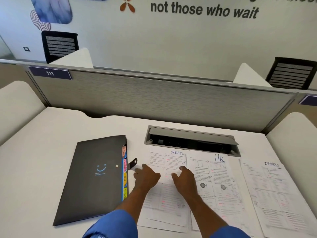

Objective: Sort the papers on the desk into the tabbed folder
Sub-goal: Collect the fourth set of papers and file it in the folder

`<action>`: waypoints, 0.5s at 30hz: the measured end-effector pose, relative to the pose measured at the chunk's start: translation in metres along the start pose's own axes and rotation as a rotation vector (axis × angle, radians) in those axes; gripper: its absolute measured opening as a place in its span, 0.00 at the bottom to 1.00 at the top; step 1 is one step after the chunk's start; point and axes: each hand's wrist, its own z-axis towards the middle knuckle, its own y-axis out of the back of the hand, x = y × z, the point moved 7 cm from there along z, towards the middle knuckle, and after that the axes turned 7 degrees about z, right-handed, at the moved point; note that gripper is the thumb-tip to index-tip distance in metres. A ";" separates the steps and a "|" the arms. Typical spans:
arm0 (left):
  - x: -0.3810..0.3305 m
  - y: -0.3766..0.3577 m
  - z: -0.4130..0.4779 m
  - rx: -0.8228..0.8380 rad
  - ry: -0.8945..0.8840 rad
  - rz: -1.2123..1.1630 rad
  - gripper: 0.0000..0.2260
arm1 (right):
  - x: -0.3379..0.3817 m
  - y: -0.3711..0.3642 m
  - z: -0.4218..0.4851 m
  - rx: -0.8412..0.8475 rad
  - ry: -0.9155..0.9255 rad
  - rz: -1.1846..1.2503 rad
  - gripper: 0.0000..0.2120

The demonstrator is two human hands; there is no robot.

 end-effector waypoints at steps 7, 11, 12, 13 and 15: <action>0.007 -0.006 0.001 -0.040 0.034 0.068 0.31 | -0.002 -0.001 0.002 0.014 0.030 -0.067 0.26; 0.010 0.001 0.002 -0.089 0.093 -0.003 0.28 | -0.003 0.001 0.004 0.021 0.036 -0.063 0.25; 0.012 0.002 0.005 -0.099 0.103 -0.035 0.28 | -0.003 0.001 0.004 0.022 0.037 -0.064 0.25; 0.015 0.002 0.011 -0.108 0.111 -0.075 0.28 | -0.002 0.002 0.004 0.022 0.037 -0.065 0.25; 0.021 -0.001 0.026 -0.118 0.111 -0.159 0.26 | -0.002 0.002 0.004 0.025 0.032 -0.063 0.25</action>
